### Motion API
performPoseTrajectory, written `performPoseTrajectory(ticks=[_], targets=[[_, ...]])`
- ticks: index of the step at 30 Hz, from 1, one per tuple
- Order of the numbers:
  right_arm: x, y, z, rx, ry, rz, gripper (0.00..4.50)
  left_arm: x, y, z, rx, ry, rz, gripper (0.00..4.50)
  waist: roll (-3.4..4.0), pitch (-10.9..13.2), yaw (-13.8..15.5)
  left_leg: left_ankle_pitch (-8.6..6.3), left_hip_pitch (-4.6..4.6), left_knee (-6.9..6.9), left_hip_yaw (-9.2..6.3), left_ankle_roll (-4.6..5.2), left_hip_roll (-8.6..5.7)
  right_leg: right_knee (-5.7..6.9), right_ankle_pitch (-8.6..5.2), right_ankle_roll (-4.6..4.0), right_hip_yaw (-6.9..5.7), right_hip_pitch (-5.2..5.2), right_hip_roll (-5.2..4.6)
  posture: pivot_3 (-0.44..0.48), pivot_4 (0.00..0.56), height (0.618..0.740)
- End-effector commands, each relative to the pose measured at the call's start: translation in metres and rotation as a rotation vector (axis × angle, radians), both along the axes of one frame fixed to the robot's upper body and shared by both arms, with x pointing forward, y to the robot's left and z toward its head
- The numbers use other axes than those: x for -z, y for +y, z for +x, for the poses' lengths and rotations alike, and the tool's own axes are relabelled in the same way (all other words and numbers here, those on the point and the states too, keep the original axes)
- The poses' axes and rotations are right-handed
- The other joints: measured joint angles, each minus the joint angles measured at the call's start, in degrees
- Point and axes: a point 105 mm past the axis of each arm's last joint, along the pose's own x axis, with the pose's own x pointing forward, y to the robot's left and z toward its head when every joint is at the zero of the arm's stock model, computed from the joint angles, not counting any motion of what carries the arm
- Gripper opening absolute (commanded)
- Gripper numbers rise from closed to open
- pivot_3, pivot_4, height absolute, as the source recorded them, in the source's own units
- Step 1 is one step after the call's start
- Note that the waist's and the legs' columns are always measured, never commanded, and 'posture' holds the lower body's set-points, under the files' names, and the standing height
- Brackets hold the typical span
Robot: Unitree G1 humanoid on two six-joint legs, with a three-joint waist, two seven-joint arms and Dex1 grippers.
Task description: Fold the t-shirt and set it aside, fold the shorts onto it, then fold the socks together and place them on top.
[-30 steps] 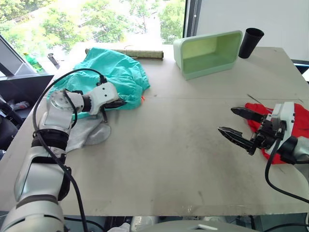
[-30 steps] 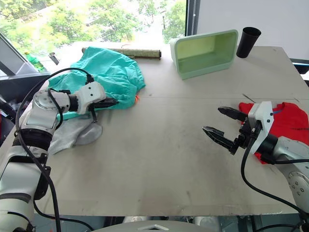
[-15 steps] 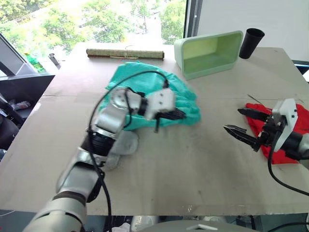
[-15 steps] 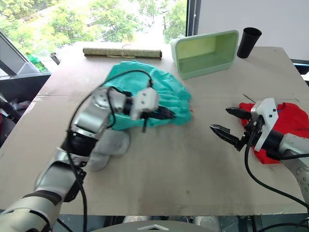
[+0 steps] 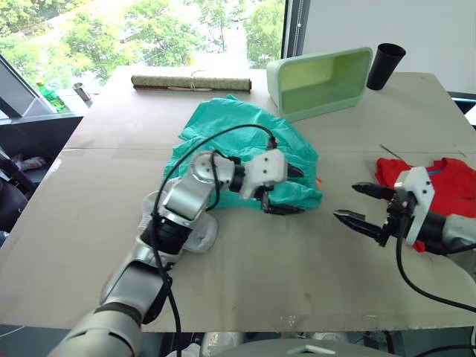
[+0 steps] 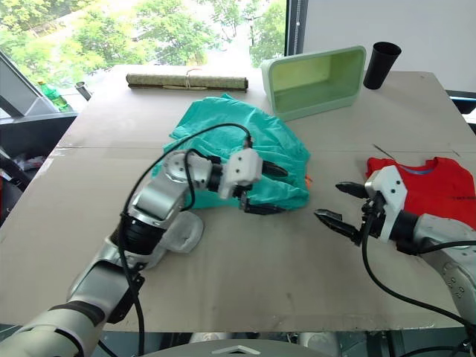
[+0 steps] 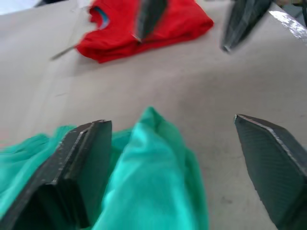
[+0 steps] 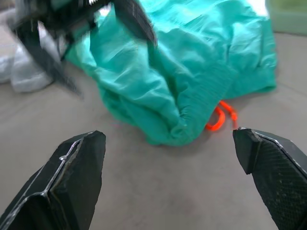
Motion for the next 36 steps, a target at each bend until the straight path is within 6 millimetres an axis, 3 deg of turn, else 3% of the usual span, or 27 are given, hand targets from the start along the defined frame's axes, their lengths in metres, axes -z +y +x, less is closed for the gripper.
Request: performPoseTrajectory(ticks=[1,3,6,11,16,19,24,30,33,36], targets=[[0.000,0.007,0.006,0.012,-0.048,-0.017,4.50,-0.024,0.015,0.002,-0.028,-0.069,-0.021,4.28,0.00,0.0,0.0,0.00,-0.01,0.00,0.00,0.00,0.00,0.00,0.00,0.00,0.00,0.00,0.00,0.000,0.150,0.740],[0.007,0.012,0.013,0.027,-0.052,-0.020,4.50,-0.029,0.039,0.008,-0.092,-0.091,0.021,4.28,-0.03,0.0,0.0,0.00,-0.01,0.00,0.00,0.00,-0.01,0.00,0.00,0.01,0.00,0.00,0.00,0.000,0.150,0.740],[0.017,0.019,0.026,0.047,-0.042,-0.007,4.50,-0.028,0.095,0.014,-0.230,-0.081,0.133,4.28,-0.04,0.0,-0.7,0.00,0.02,0.00,0.01,-0.01,0.00,0.01,-0.01,0.01,0.01,-0.02,0.02,0.000,0.150,0.740],[0.020,0.023,0.028,0.024,-0.058,-0.002,4.50,-0.004,0.142,0.002,-0.288,0.003,0.289,4.28,0.08,0.0,-0.1,0.01,0.00,-0.07,0.02,-0.03,-0.02,-0.05,-0.02,0.00,-0.02,-0.03,-0.01,0.000,0.150,0.740],[0.019,0.026,0.031,0.014,-0.071,0.003,4.50,0.004,0.158,-0.001,-0.323,0.044,0.309,4.28,0.04,0.0,0.1,-0.03,-0.03,-0.05,-0.04,-0.08,-0.02,-0.10,-0.10,0.15,-0.05,-0.05,-0.04,0.000,0.150,0.740],[0.019,0.028,0.030,0.008,-0.073,0.001,4.50,0.008,0.163,0.007,-0.357,0.027,0.316,4.28,0.05,0.0,0.0,-0.13,0.00,-0.05,-0.03,-0.26,-0.02,-0.08,-0.09,0.14,-0.05,-0.04,-0.06,0.000,0.150,0.740],[0.020,0.028,0.028,0.007,-0.072,-0.002,4.50,0.010,0.161,0.031,-0.406,-0.021,0.278,4.28,0.03,0.0,0.2,0.00,-0.04,-0.04,-0.04,-0.03,-0.02,-0.04,-0.02,0.00,-0.07,-0.07,-0.03,0.000,0.150,0.740],[0.021,0.024,0.028,0.028,-0.065,-0.009,4.50,0.025,0.160,0.026,-0.327,0.048,0.318,4.28,0.02,0.0,-0.3,0.00,-0.03,-0.05,0.04,-0.03,-0.01,0.01,-0.01,0.00,-0.02,-0.07,-0.01,0.000,0.150,0.740],[0.024,0.021,0.027,0.042,-0.050,-0.015,4.50,0.030,0.164,0.015,-0.276,0.102,0.347,3.51,0.02,0.0,-0.2,0.00,-0.04,-0.06,0.04,-0.03,0.01,0.01,-0.01,0.00,-0.03,-0.08,0.00,0.000,0.150,0.740],[0.029,0.021,0.029,0.065,-0.027,0.010,4.50,0.026,0.170,0.015,-0.285,0.107,0.351,1.93,0.02,0.0,-0.2,0.00,-0.04,-0.05,0.04,-0.03,0.01,0.00,-0.01,0.00,-0.03,-0.08,-0.01,0.000,0.150,0.740]])
